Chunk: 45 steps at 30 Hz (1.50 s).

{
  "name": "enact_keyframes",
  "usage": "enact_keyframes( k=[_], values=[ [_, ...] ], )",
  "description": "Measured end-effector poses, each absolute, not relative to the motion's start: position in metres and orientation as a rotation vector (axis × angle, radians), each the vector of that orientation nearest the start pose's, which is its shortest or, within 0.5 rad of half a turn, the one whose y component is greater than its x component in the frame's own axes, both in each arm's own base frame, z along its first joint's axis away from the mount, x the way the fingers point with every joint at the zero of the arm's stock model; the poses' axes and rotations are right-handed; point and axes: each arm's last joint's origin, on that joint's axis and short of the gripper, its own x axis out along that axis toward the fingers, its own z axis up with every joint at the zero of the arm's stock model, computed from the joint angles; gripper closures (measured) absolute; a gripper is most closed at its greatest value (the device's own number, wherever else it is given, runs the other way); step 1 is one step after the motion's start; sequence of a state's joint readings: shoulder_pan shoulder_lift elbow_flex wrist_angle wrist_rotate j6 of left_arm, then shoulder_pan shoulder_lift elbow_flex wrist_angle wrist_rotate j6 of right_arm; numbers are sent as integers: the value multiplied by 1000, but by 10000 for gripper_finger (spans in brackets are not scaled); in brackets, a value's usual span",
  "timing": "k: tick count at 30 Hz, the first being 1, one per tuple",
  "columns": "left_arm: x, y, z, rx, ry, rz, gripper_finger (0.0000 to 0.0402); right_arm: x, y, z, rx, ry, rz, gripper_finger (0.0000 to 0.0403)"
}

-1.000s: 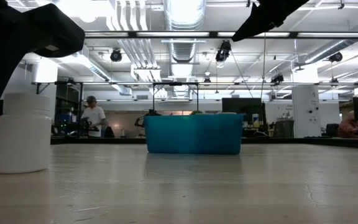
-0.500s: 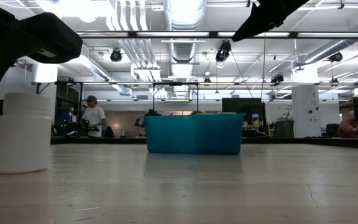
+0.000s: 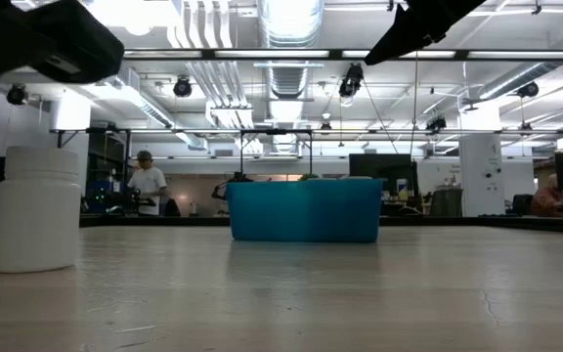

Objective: Pick and place pill bottles into a basket
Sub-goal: Put the white pill bottle into the blue bin

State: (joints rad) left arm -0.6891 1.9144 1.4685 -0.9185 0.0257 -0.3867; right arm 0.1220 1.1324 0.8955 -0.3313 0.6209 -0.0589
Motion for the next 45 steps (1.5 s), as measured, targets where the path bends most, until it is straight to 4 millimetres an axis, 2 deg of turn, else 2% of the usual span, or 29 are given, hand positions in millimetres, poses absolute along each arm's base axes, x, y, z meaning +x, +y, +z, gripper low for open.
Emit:
enact_keyframes(
  k=[10, 17, 24, 32, 45],
  values=[
    [293, -235, 246, 221, 1413, -312, 239, 237, 12, 294, -265, 550, -470, 177],
    [299, -218, 281, 312, 1421, -271, 240, 237, 12, 294, -265, 549, -470, 177],
    [316, -187, 309, 366, 1384, -238, 240, 237, 12, 294, -265, 550, -470, 177],
    [332, -143, 326, 397, 1339, -229, 240, 237, 12, 294, -268, 551, -469, 177],
    [352, -58, 333, 417, 1348, -159, 240, 237, 12, 294, -269, 552, -468, 177]
  ],
)
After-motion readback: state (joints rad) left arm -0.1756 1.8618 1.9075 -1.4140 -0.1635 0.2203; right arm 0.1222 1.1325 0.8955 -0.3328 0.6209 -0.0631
